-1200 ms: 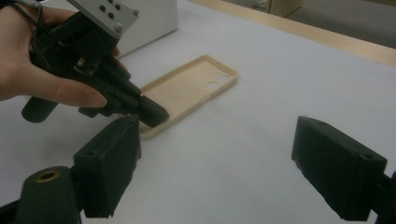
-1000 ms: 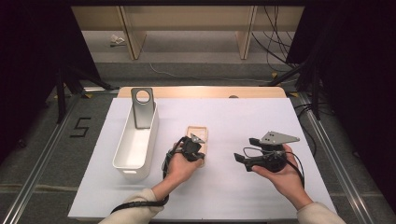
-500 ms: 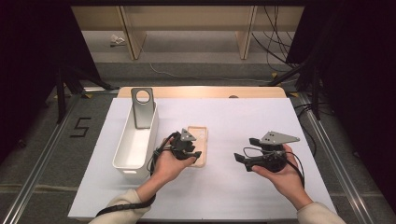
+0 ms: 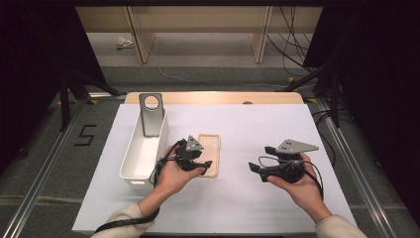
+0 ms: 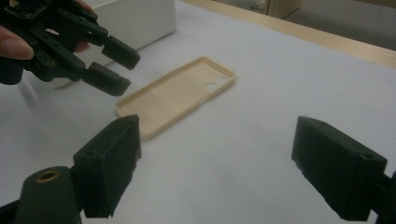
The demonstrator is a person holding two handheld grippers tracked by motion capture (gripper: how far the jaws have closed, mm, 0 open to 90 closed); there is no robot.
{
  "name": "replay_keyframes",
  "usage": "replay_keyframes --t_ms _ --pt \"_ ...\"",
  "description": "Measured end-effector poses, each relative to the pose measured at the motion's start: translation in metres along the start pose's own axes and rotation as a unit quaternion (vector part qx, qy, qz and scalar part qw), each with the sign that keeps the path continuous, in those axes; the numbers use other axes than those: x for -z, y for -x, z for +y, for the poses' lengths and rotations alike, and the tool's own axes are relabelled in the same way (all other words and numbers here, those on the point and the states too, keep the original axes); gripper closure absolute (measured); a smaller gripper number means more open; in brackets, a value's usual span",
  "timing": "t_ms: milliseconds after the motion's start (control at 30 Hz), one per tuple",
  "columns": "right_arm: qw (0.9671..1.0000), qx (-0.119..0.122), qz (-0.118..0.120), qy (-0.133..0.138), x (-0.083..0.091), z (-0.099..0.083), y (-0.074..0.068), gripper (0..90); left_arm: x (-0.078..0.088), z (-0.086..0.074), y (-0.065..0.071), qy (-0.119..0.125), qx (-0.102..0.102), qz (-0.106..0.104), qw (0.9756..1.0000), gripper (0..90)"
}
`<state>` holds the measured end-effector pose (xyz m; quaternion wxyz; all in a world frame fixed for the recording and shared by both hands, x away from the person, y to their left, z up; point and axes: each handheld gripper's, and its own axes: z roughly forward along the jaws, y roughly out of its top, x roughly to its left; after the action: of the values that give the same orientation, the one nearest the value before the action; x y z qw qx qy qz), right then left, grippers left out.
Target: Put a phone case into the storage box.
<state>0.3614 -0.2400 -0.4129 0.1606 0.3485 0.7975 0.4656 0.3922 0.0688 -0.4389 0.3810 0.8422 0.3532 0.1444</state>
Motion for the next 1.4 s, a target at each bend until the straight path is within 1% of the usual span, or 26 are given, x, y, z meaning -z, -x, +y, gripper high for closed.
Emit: replay_keyframes --t_ms 67,133,233,300,367,433,500,533,567,667,700,733,767,833,867,933,967,1000,1033,1100,1167,1200,1233,1400 --pt "1.0 0.0 0.0 0.0 0.0 0.0 0.0 16.6 0.002 0.0 -0.001 0.002 -0.002 0.0 1.0 43.6" --pt "1.0 -0.001 0.0 0.0 0.0 0.0 0.0 16.7 0.004 0.001 -0.001 0.0 -0.009 0.002 1.0 42.5" --pt "1.0 0.0 -0.001 0.002 0.0 0.0 0.0 16.6 0.005 0.003 -0.002 -0.01 -0.026 0.002 0.9996 42.4" --pt "1.0 -0.001 -0.001 0.0 0.0 0.0 -0.001 16.6 0.004 0.004 -0.003 -0.025 -0.037 -0.001 0.999 42.4" --pt "1.0 -0.001 -0.001 0.0 0.0 0.0 0.0 16.7 0.002 0.004 -0.002 -0.04 -0.058 0.0 0.9975 42.3" --pt "1.0 -0.001 -0.002 0.0 0.0 0.0 0.0 16.6 -0.001 0.005 0.0 -0.058 -0.084 -0.003 0.9948 41.3" --pt "1.0 -0.001 -0.002 0.0 0.0 0.0 0.0 16.7 -0.006 0.005 0.002 -0.088 -0.116 -0.007 0.9893 39.1" --pt "1.0 -0.002 -0.002 -0.001 0.0 0.0 0.0 16.6 -0.008 0.005 0.003 -0.098 -0.132 -0.004 0.9864 39.2" --pt "1.0 -0.002 -0.001 -0.001 -0.001 0.0 0.0 16.6 -0.01 0.005 0.005 -0.111 -0.153 -0.003 0.982 39.1" --pt "1.0 -0.001 -0.001 0.0 0.0 0.0 0.0 16.7 -0.016 0.007 0.01 -0.135 -0.19 -0.005 0.9725 38.5" --pt "1.0 -0.002 -0.001 0.0 0.0 0.0 0.0 16.6 -0.018 0.007 0.011 -0.143 -0.202 -0.004 0.9688 38.6" --pt "1.0 -0.001 -0.001 0.0 0.0 0.0 0.0 16.6 -0.02 0.007 0.013 -0.15 -0.213 0.0 0.9654 38.7" --pt "1.0 -0.002 -0.001 0.0 0.0 0.0 0.0 16.6 -0.023 0.008 0.014 -0.155 -0.22 -0.001 0.9631 38.9" --pt "1.0 -0.002 -0.002 0.001 0.0 0.0 0.0 16.6 -0.026 0.009 0.014 -0.169 -0.241 0.001 0.9557 39.0" --pt "1.0 -0.002 -0.002 0.002 0.0 0.0 0.0 16.7 -0.028 0.008 0.015 -0.173 -0.242 0.001 0.9546 39.2" --pt "1.0 -0.002 -0.001 0.002 0.0 0.0 0.0 16.6 -0.031 0.009 0.016 -0.182 -0.261 0.006 0.9479 39.4" --pt "1.0 -0.002 -0.001 0.001 0.0 0.0 0.0 16.7 -0.032 0.009 0.016 -0.187 -0.267 0.007 0.9452 39.4" --pt "1.0 -0.002 -0.001 0.001 0.0 0.0 0.0 16.6 -0.033 0.008 0.017 -0.19 -0.268 0.006 0.9443 39.3" --pt "1.0 -0.002 -0.001 0.001 0.0 0.0 0.0 16.7 -0.034 0.009 0.017 -0.195 -0.277 0.006 0.9408 39.3" --pt "1.0 -0.002 -0.001 0.002 0.0 0.0 0.0 16.6 -0.035 0.008 0.017 -0.198 -0.286 0.005 0.9375 39.6" --pt "1.0 -0.002 -0.002 0.002 0.0 0.0 0.0 16.7 -0.036 0.008 0.018 -0.2 -0.29 0.005 0.9358 40.0" --pt "1.0 -0.002 -0.002 0.002 0.0 0.0 0.0 16.7 -0.037 0.008 0.018 -0.203 -0.297 0.006 0.9332 40.4" --pt "1.0 -0.002 -0.001 0.002 0.0 0.0 0.0 16.6 -0.037 0.007 0.018 -0.205 -0.3 0.005 0.9316 40.7" --pt "1.0 -0.002 -0.001 0.001 0.0 0.0 0.0 16.6 -0.039 0.006 0.018 -0.213 -0.31 0.003 0.9265 41.9"
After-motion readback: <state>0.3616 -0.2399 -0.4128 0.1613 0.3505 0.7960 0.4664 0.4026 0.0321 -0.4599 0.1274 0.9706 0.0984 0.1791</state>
